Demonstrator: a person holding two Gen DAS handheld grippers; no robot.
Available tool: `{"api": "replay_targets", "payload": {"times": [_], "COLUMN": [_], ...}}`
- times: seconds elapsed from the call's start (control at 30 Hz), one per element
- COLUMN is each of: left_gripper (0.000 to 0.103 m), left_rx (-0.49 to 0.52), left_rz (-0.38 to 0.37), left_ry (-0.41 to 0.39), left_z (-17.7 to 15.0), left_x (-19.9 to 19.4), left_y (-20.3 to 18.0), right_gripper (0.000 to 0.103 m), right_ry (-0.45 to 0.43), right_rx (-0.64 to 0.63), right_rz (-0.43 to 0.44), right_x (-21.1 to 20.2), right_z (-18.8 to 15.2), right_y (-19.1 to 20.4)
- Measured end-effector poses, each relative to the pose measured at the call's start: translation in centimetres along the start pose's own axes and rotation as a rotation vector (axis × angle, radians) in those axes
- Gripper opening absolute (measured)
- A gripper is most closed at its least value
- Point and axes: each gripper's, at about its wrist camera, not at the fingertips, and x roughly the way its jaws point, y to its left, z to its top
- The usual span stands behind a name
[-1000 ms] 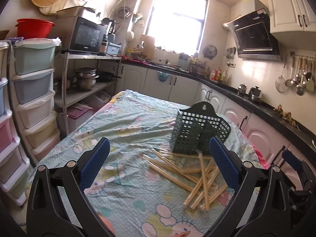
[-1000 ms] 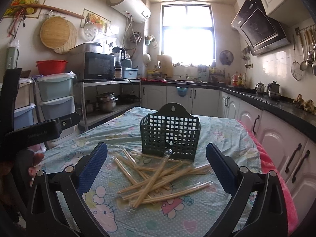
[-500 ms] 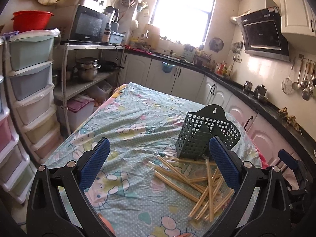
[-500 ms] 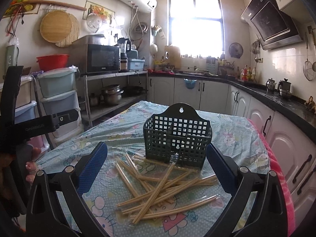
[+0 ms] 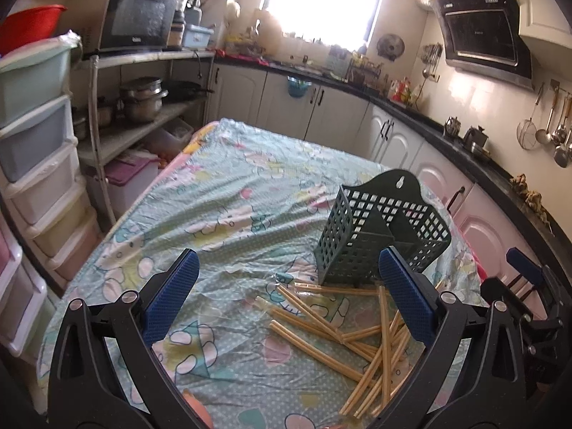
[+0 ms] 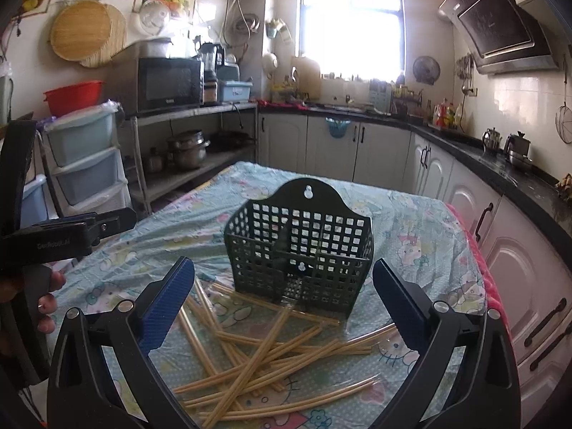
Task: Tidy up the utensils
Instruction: 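Move both grippers down toward the wooden chopstick pile beside the green basket, then close the right gripper on one chopstick while the left gripper closes on another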
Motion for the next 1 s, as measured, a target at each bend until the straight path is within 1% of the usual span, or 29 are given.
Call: {"api": "replay_targets", "payload": {"times": [0.13, 0.23, 0.33, 0.37, 0.4, 0.43, 0.5, 0.63, 0.7, 0.83, 0.9, 1.0], "left_gripper": [0.093, 0.093, 0.089, 0.086, 0.083, 0.081, 0.073, 0.068, 0.063, 0.059, 0.057, 0.057], "left_rx": [-0.007, -0.032, -0.069, -0.071, -0.070, -0.068, -0.070, -0.075, -0.095, -0.118, -0.142, -0.165], "left_rz": [-0.013, -0.035, -0.080, -0.093, -0.101, -0.105, -0.124, -0.156, -0.170, -0.179, -0.187, -0.185], "left_ry": [0.070, 0.127, 0.188, 0.209, 0.224, 0.236, 0.265, 0.304, 0.329, 0.361, 0.385, 0.402], "left_z": [-0.1, -0.3, -0.9, -1.1, -1.3, -1.4, -1.8, -2.3, -2.4, -2.5, -2.5, -2.5], "left_x": [2.4, 4.4, 6.2, 6.7, 7.2, 7.5, 8.3, 9.7, 10.5, 11.9, 12.7, 13.5], "left_y": [0.2, 0.7, 1.2, 1.2, 1.2, 1.1, 1.0, 0.9, 1.1, 1.3, 1.7, 2.0], "right_gripper": [0.097, 0.097, 0.096, 0.092, 0.085, 0.082, 0.081, 0.077, 0.074, 0.071, 0.065, 0.060], "right_ry": [0.064, 0.119, 0.162, 0.176, 0.191, 0.208, 0.240, 0.276, 0.297, 0.326, 0.346, 0.370], "right_rx": [0.004, -0.003, -0.014, -0.014, -0.014, -0.011, 0.007, 0.023, 0.035, 0.041, 0.046, 0.056], "right_rz": [0.003, 0.011, 0.009, 0.013, 0.019, 0.027, 0.037, 0.046, 0.052, 0.059, 0.065, 0.070], "right_x": [1.9, 3.6, 5.1, 5.5, 6.0, 6.4, 7.3, 8.6, 9.3, 10.3, 10.9, 11.6], "right_z": [-0.1, -0.7, -1.3, -1.5, -1.6, -1.9, -2.4, -2.9, -3.1, -3.4, -3.6, -3.7], "right_y": [-0.3, -0.3, 0.0, 0.0, 0.0, 0.0, 0.0, -0.3, -0.5, -0.6, -0.7, -0.8]}}
